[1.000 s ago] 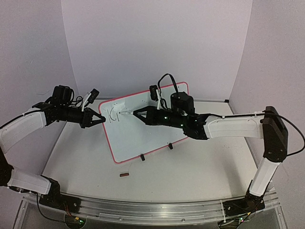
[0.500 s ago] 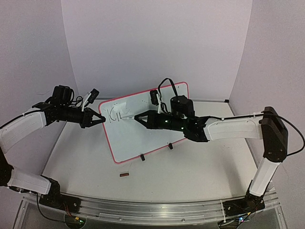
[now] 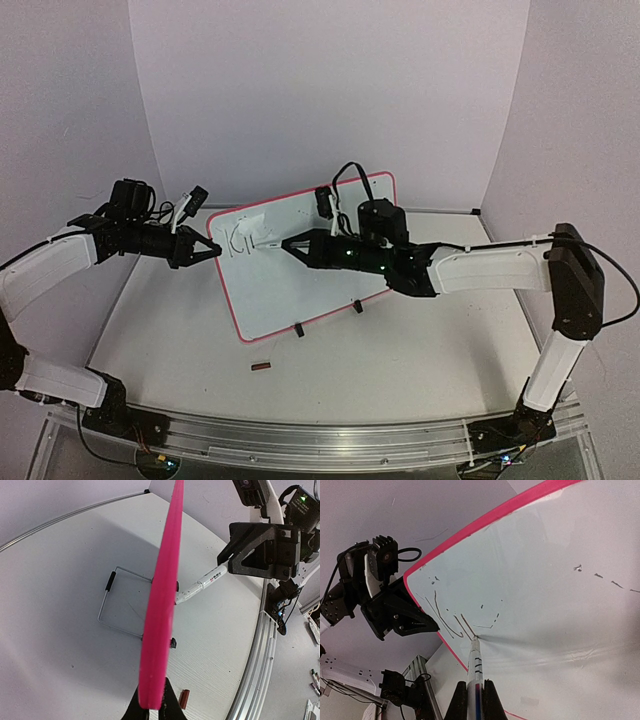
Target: Write a sentence on the whiteboard
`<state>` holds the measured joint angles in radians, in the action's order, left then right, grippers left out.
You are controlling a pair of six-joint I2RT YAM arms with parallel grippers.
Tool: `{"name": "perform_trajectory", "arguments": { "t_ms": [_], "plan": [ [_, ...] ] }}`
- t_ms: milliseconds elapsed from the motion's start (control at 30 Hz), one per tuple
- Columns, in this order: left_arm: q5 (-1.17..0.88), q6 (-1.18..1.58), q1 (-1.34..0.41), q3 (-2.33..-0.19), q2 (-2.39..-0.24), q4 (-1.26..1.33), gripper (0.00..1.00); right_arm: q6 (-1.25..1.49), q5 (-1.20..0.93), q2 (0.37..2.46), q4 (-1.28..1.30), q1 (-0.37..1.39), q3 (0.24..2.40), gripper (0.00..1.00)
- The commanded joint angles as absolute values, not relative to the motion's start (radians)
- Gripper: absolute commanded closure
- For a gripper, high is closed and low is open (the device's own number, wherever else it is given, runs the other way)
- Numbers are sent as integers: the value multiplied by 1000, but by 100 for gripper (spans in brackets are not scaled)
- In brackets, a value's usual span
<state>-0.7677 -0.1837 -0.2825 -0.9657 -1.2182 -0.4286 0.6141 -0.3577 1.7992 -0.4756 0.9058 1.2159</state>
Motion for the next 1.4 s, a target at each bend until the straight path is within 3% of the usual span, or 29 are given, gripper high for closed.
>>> {"name": "perform_trajectory", "arguments": {
  "t_ms": [0, 1367],
  "plan": [
    [-696, -222, -284, -974, -1207, -454, 100, 610, -324, 1790, -527, 899, 1269, 100],
    [-696, -222, -286, -973, -1207, -455, 100, 606, -237, 1726, -550, 887, 1178, 100]
  ]
}}
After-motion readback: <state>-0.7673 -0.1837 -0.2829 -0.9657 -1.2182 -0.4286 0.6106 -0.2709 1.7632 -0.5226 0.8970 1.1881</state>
